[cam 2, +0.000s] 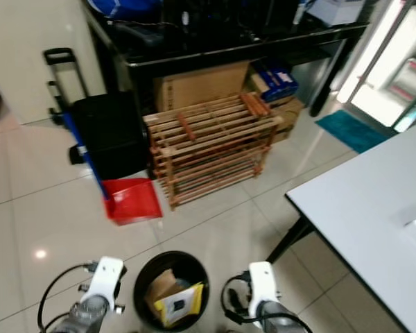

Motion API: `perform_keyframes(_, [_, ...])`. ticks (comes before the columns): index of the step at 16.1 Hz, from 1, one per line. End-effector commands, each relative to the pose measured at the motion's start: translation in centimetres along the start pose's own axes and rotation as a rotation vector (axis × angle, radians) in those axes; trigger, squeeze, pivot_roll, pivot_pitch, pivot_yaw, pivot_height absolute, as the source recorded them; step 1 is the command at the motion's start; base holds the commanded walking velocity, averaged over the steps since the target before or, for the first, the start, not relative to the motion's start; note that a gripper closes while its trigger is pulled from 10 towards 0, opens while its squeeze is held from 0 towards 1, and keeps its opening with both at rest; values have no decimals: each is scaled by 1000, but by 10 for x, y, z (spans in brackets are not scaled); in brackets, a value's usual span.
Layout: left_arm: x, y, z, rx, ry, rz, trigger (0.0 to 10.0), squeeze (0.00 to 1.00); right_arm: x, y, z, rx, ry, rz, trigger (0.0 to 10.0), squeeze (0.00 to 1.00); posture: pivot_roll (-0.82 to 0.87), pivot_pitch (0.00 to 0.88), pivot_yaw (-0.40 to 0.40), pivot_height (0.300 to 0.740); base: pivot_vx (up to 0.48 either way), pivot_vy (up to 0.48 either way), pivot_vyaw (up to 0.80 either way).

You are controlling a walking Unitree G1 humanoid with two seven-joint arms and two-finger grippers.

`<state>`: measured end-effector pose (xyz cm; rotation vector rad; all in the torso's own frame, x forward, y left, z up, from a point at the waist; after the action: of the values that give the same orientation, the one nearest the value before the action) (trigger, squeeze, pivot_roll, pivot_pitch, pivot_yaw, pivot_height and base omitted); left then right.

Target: Picking trash to rubbish bin

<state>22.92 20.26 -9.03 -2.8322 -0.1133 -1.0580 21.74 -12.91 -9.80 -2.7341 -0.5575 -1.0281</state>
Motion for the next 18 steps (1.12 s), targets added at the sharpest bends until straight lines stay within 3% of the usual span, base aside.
perform_keyframes(1, [6,14,1,-60,3,-35,10000,0,4,5,-1,30,11,-19,10000,0,-13,128,-96,740,0,0,0])
perform_keyframes(2, [11,19,2,-87,8,-50,10000,0,8,5,-1,44,21,-33,10000,0,-23,136,-99,740,0,0,0])
perform_keyframes(3, [18,35,2,-155,14,-86,10000,0,19,4,0,102,66,-23,10000,0,-36,151,-106,740,0,0,0])
perform_keyframes(8, [17,70,-2,-281,-1,-64,10000,0,29,-7,-4,264,134,-73,10000,0,-96,205,-136,740,0,0,0])
perform_keyframes(13, [3,72,-5,-294,-32,-61,10000,0,24,-12,-9,331,147,-65,10000,0,-116,241,-153,740,0,0,0])
perform_keyframes(18, [-6,58,-4,-233,-46,-62,10000,0,19,-11,-15,353,156,-51,10000,0,-130,271,-162,740,0,0,0])
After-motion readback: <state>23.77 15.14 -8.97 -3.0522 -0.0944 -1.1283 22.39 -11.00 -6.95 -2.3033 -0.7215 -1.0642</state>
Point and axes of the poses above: a point about 5 cm out from each wrist's last joint towards the gripper, its own z axis pointing out of the wrist towards the gripper, its own x axis along the axis of the wrist's last joint, y = z × x, the point moved 3 cm from there along z, pointing out of the wrist towards the gripper, and after that the axes turned 15 degrees about -z, right-handed, at the moved point
